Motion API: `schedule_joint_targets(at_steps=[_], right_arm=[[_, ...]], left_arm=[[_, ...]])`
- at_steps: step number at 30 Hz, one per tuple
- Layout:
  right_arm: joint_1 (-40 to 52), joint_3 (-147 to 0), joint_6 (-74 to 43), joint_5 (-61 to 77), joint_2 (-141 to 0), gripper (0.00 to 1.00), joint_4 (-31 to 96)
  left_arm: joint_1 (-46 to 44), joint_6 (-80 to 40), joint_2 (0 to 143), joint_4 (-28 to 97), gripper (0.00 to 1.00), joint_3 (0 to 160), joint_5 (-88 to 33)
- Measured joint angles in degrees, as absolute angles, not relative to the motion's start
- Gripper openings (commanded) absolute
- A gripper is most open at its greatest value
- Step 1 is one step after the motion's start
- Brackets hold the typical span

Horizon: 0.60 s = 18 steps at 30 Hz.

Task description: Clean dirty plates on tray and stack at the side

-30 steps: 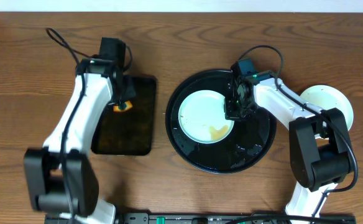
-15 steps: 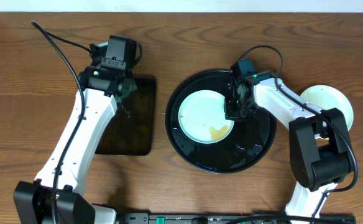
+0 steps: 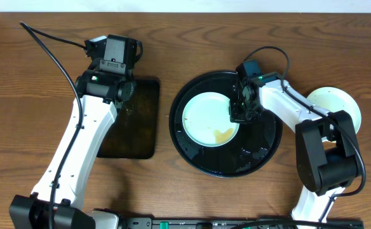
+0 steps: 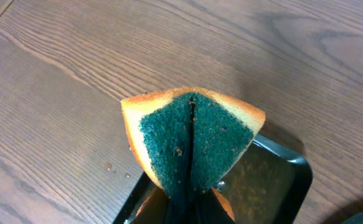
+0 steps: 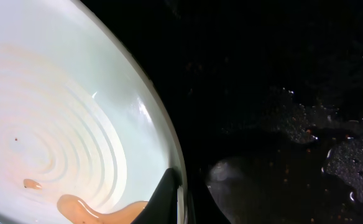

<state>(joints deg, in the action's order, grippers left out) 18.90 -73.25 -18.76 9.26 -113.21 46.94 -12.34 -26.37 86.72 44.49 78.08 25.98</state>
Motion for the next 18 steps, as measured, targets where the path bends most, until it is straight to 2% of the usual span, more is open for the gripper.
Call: schedule_joint_targets(at_steps=[6, 18], right_arm=[[18.9, -73.3, -18.8, 9.3, -113.2, 0.01, 46.9], [18.9, -73.3, -18.8, 9.3, -113.2, 0.01, 46.9]], left_arm=[[-12.3, -26.5, 86.7, 44.6, 0.07, 78.1, 25.2], [-10.5, -12.3, 93.7, 50.2, 0.07, 78.1, -1.8]])
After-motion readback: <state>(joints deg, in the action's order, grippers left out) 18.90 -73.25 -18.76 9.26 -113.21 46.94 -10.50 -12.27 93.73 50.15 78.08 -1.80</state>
